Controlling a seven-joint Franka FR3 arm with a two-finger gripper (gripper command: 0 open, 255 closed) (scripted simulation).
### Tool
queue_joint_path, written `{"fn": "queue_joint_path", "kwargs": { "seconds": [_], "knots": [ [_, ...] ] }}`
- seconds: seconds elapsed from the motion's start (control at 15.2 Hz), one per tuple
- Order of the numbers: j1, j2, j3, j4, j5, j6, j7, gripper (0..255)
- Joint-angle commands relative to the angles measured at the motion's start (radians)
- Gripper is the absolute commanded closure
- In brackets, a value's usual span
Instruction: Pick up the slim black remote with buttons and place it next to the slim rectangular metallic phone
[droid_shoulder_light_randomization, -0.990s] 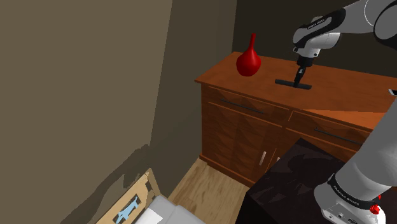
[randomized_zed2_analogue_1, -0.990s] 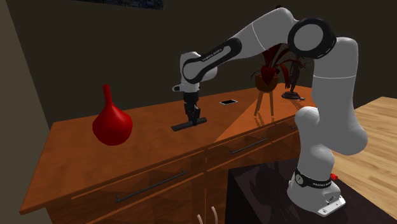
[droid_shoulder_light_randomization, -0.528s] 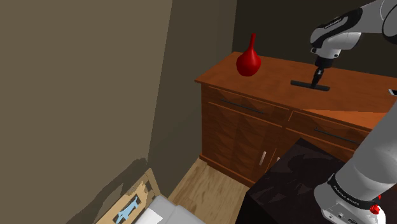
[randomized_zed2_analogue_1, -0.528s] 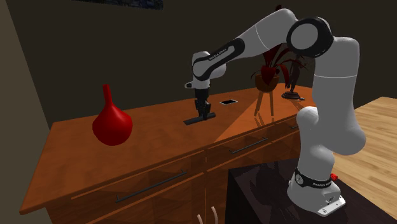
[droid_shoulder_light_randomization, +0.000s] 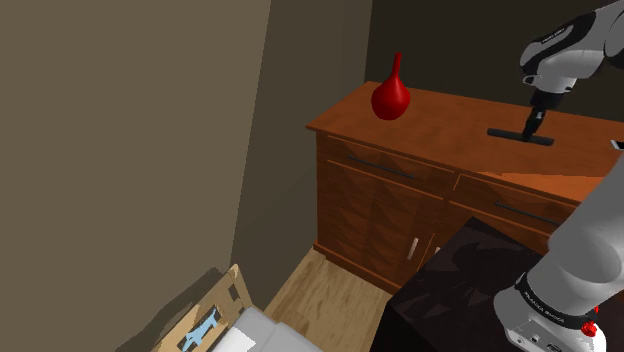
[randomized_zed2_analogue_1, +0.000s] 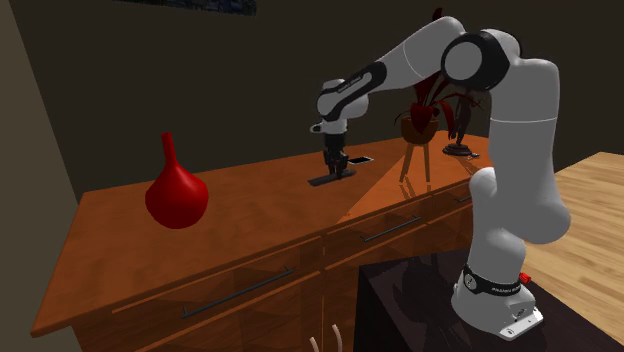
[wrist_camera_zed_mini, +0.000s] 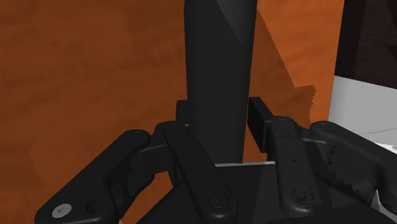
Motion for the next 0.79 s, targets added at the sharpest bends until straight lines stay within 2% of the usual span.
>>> {"fn": "queue_joint_path", "kwargs": {
  "seconds": [0.0,0.4,0.73],
  "knots": [
    [-0.037,0.035,-0.016,0.031,0.024,-0.008,-0.064,255],
    [-0.162,0.132,-0.049,0.122,0.090,-0.041,-0.237,255],
    [-0.292,0.236,-0.052,0.234,0.157,-0.084,-0.377,255]
  ]
}}
